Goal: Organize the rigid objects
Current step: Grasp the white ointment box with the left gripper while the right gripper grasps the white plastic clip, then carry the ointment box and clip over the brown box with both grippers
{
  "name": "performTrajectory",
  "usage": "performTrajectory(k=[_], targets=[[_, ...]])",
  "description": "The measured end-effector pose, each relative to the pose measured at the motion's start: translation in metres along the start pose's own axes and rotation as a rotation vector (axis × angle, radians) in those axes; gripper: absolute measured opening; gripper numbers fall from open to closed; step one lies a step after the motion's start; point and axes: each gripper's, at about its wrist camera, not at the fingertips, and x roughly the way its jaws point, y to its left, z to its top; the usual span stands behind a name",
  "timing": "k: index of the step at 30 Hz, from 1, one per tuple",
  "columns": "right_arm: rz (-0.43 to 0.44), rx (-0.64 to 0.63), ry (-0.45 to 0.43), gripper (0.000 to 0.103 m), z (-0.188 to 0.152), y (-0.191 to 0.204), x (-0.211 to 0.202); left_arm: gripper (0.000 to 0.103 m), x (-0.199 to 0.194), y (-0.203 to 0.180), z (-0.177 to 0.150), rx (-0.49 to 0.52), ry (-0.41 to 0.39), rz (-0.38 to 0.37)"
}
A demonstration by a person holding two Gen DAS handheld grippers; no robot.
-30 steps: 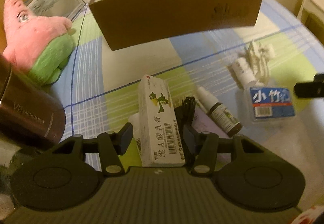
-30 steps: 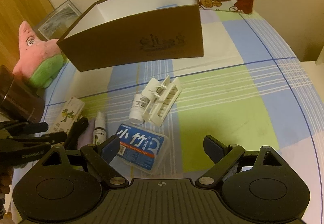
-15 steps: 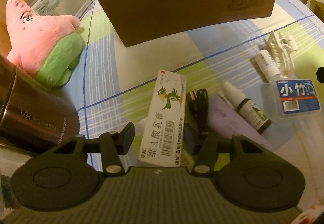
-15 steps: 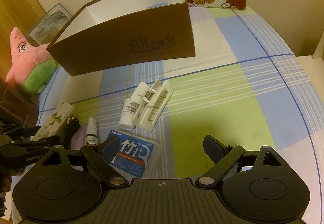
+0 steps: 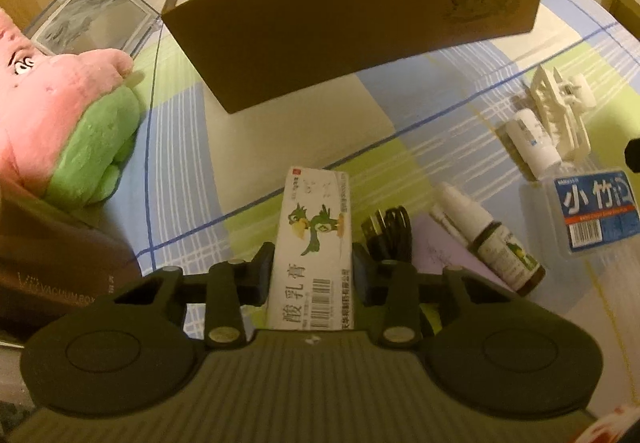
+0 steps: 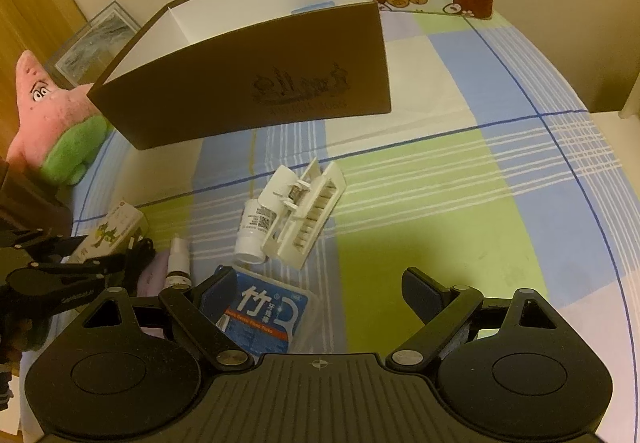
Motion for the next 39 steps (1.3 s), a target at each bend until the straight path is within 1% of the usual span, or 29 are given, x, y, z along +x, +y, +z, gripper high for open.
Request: performTrajectory(k=[6, 9, 11, 13, 15, 20, 24, 28, 32, 34, 39], targets=[[0.001, -0.01, -0.015, 0.09, 0.009, 0.006, 0.008, 0.036, -0.002, 0.01, 0.004, -0.049, -0.024, -0.002], [0.001, -0.024, -0.025, 0.089, 0.013, 0.01, 0.014, 0.036, -0.005, 0.018, 0.008, -0.098, -0.036, -0.024], [0.004, -0.029, -0.025, 0.085, 0.017, 0.012, 0.019, 0.036, -0.008, 0.023, 0.012, -0.119, -0.046, -0.034], [0.004, -0.023, -0.023, 0.078, 0.022, 0.013, 0.026, 0.036, -0.01, 0.024, 0.015, -0.122, -0.056, -0.024], [0.003, -0.011, -0.023, 0.077, 0.027, 0.014, 0.032, 0.036, -0.012, 0.026, 0.018, -0.129, -0.065, -0.022], [-0.019, 0.009, -0.021, 0.067, 0.037, 0.017, 0.045, 0.036, -0.014, 0.026, 0.024, -0.135, -0.077, -0.025], [-0.016, 0.026, -0.008, 0.053, 0.043, 0.018, 0.055, 0.036, -0.014, 0.023, 0.028, -0.136, -0.085, -0.028], [-0.025, 0.03, 0.001, 0.046, 0.043, 0.017, 0.06, 0.036, -0.016, 0.021, 0.031, -0.134, -0.092, -0.031], [-0.029, 0.015, -0.001, 0.044, 0.042, 0.017, 0.059, 0.036, -0.017, 0.02, 0.033, -0.129, -0.098, -0.036], [-0.028, -0.002, 0.0, 0.04, 0.042, 0.018, 0.059, 0.036, -0.018, 0.019, 0.033, -0.127, -0.101, -0.038], [-0.015, -0.026, -0.014, 0.039, 0.042, 0.015, 0.051, 0.036, -0.026, 0.017, 0.035, -0.125, -0.115, -0.042]])
